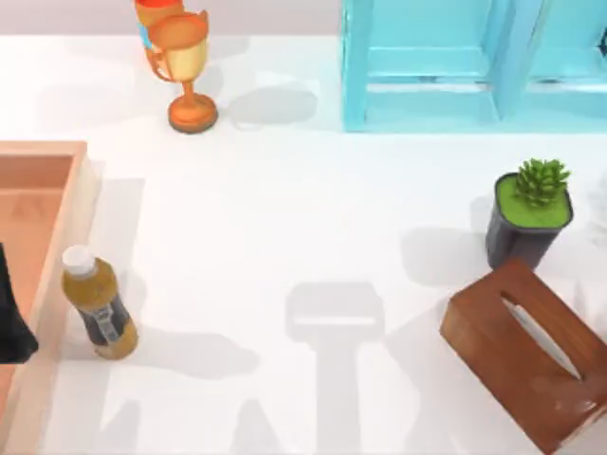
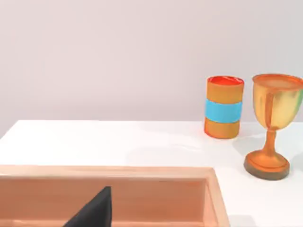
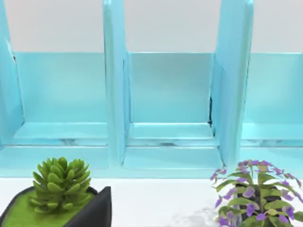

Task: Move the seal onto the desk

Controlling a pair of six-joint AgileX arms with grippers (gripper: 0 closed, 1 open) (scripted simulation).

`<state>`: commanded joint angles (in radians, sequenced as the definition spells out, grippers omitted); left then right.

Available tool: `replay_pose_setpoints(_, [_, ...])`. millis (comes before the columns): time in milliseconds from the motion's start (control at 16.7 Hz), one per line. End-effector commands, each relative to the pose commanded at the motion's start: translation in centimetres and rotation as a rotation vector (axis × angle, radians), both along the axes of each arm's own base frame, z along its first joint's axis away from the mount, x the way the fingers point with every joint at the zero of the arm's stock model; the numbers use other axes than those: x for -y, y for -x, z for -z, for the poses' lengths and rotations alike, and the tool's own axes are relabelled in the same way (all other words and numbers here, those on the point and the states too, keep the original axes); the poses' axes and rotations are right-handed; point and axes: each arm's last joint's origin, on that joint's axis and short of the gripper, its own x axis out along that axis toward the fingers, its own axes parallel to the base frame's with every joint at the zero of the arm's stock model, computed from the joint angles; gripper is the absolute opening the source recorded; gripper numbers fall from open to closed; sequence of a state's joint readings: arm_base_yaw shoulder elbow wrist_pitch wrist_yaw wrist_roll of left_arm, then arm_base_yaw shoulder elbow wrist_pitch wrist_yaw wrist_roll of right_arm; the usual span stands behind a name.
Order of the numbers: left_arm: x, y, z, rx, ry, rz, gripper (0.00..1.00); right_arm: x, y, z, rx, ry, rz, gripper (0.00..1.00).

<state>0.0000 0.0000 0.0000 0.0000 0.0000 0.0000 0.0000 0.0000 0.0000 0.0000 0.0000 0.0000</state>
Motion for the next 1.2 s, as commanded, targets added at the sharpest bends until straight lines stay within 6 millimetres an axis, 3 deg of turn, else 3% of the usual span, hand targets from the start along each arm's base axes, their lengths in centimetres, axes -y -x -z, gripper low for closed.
replay_pose_setpoints(240, [-0.1,0.0,-0.5,-0.031,-0.009,-0.009,1.00,0.0,0.0,0.0,0.000,0.000,0.000,1.00])
replay_pose_setpoints(600, [-1.1,-1.5,-4.9,-0.367,-0.076,-0.065,1.00,0.0,0.0,0.0,0.000,0.000,0.000,1.00])
replay_pose_setpoints(900, [-3.1,-6.4,-7.4,-0.861,-0.102,-0.084,1.00,0.0,0.0,0.0,0.000,0.000,0.000,1.00])
replay_pose_setpoints(1200, [-6.2,-11.7,-8.1,-1.267,-0.078,-0.050,1.00,0.0,0.0,0.0,0.000,0.000,0.000,1.00])
